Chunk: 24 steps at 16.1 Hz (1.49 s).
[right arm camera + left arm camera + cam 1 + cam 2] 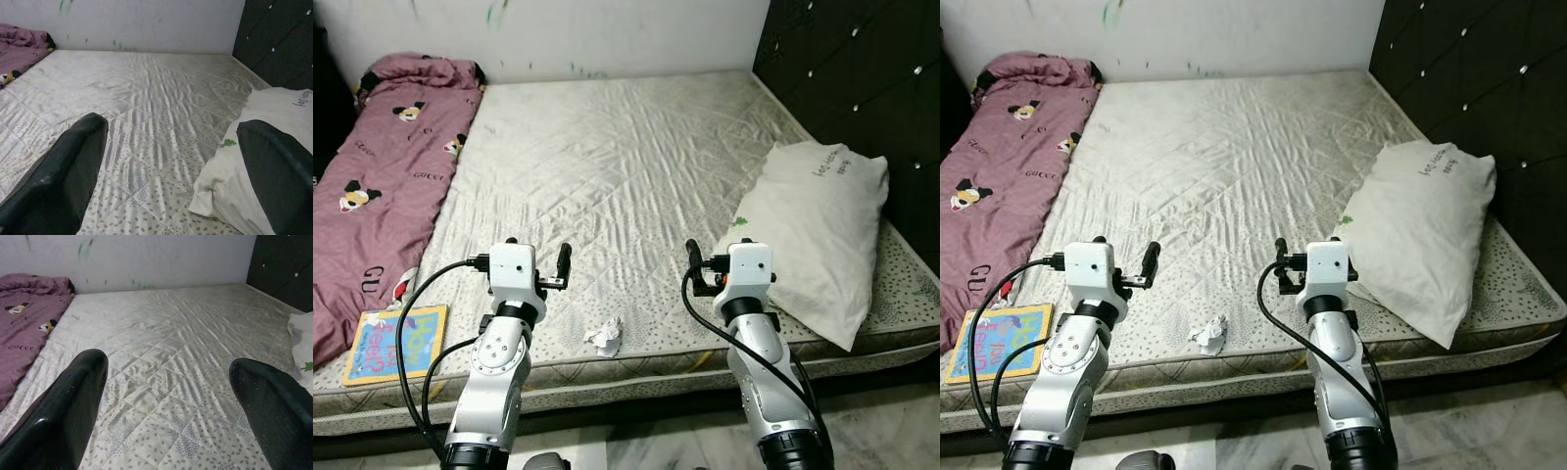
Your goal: Clean up the room
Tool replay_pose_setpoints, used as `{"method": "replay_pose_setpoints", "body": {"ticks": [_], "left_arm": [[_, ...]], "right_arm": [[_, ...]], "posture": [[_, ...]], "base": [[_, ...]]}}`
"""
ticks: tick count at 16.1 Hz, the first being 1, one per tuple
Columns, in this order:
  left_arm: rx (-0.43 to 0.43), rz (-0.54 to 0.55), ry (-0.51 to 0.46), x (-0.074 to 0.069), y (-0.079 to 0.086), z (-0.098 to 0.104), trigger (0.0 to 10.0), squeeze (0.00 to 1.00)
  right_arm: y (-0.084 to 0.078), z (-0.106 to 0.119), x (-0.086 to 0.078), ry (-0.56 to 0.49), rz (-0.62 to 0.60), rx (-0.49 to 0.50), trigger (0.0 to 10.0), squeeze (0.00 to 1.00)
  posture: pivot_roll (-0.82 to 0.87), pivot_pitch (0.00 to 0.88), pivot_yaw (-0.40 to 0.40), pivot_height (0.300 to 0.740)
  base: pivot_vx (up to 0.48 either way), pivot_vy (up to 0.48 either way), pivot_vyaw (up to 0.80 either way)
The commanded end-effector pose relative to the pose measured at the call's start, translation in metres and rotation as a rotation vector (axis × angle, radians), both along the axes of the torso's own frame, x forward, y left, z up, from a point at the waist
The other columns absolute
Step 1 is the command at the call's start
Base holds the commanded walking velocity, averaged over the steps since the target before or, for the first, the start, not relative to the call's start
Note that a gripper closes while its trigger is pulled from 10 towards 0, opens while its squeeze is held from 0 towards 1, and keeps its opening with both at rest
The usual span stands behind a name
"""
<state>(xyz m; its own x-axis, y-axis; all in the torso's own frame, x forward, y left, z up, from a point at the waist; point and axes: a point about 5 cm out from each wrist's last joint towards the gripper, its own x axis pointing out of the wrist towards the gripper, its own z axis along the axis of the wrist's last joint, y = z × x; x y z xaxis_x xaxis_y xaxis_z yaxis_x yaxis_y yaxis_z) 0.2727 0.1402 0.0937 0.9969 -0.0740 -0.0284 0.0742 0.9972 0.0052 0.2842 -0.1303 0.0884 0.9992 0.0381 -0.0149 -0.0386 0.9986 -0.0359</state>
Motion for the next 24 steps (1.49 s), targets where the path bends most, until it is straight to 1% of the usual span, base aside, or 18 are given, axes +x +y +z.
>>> {"method": "replay_pose_setpoints", "body": {"ticks": [1, 24], "left_arm": [[0.012, 0.013, -0.006, 0.0009, 0.0025, 0.0009, 10.0, 0.00], [0.012, 0.013, -0.006, 0.0009, 0.0025, 0.0009, 10.0, 0.00]], "right_arm": [[-0.0011, 0.0040, 0.0020, -0.011, -0.011, 0.002, 10.0, 0.00], [-0.0011, 0.0040, 0.0020, -0.011, -0.011, 0.002, 10.0, 0.00]], "posture": [[0.00, 0.000, -0.001, 0.740], [0.00, 0.000, -0.001, 0.740]], "base": [[0.000, 0.000, 0.00], [0.000, 0.000, 0.00]]}}
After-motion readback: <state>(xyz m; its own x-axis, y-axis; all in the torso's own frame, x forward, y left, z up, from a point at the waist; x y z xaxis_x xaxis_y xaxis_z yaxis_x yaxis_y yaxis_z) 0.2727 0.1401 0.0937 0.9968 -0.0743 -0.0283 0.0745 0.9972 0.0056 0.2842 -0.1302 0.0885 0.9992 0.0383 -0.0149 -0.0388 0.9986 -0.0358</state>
